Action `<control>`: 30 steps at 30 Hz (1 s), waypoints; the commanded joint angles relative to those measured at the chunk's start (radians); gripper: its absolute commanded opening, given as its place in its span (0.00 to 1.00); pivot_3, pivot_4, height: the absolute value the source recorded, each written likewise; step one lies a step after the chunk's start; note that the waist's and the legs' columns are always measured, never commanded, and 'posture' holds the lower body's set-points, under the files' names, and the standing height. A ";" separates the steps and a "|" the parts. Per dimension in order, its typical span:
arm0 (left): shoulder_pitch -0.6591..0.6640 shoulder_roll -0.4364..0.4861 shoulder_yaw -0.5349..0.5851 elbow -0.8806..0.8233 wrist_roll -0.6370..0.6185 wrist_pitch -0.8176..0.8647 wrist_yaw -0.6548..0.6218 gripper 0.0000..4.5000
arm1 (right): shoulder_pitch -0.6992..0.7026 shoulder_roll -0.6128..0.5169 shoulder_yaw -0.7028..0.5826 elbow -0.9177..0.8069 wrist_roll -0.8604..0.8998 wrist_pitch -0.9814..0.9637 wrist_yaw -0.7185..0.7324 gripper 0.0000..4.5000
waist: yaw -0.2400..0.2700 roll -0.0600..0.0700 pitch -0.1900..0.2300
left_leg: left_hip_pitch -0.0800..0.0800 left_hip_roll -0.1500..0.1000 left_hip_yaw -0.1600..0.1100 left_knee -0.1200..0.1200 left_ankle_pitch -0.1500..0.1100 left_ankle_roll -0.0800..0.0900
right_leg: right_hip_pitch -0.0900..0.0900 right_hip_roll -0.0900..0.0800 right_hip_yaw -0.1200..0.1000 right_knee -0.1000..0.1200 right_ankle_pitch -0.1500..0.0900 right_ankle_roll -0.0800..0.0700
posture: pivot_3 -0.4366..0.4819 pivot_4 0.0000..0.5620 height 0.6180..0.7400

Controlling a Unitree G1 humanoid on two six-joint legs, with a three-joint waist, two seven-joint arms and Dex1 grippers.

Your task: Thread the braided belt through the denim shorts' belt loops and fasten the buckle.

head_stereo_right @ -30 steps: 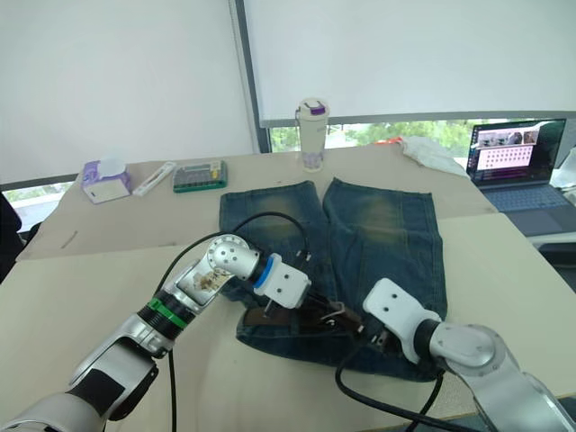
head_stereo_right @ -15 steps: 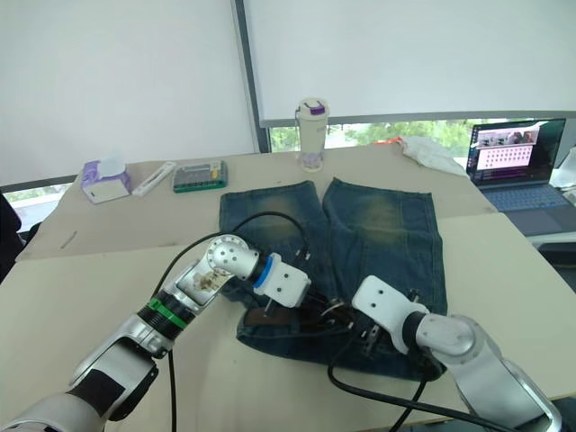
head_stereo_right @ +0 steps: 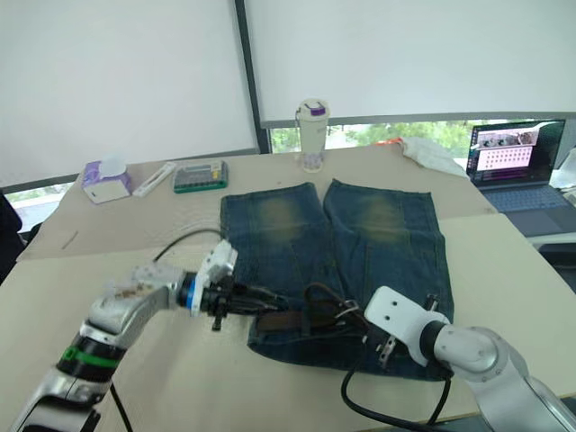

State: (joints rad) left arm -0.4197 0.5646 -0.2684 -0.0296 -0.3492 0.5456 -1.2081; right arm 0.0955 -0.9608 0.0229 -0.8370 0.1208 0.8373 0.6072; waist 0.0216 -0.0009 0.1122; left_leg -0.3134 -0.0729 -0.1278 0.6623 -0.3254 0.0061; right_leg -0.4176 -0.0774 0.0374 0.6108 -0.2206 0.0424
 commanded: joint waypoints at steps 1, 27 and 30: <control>0.023 0.002 -0.087 0.068 0.134 -0.144 0.032 0.00 | 0.002 -0.016 -0.048 -0.033 -0.013 -0.034 0.012 0.00 | 0.002 0.000 0.000 | 0.000 0.000 0.000 0.000 0.000 0.000 | 0.000 0.000 0.000 0.000 0.000 0.000 | 0.48 0.27 1.00; 0.183 0.158 0.028 0.260 0.235 -0.417 0.151 0.00 | 0.467 0.067 -0.477 0.080 -0.312 -0.324 0.101 0.00 | -0.038 0.003 -0.011 | 0.029 0.008 0.003 -0.004 -0.017 0.007 | 0.030 0.002 0.004 0.002 -0.021 0.011 | 0.48 0.27 1.00; 0.232 0.095 0.152 0.103 0.055 -0.298 0.185 0.00 | 0.414 0.155 -0.477 0.053 -0.204 -0.310 0.124 0.00 | -0.034 0.004 -0.009 | 0.028 0.009 0.003 -0.004 -0.018 0.007 | 0.029 0.002 0.004 0.001 -0.021 0.010 | 0.48 0.27 1.00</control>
State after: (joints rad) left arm -0.2092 0.6754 -0.1721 0.1264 -0.2227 0.1561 -1.0596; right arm 0.5310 -0.8356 -0.4382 -0.7531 -0.1502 0.5068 0.7210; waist -0.0121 0.0036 0.1036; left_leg -0.2856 -0.0638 -0.1251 0.6584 -0.3436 0.0139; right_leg -0.3895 -0.0754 0.0416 0.6123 -0.2413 0.0524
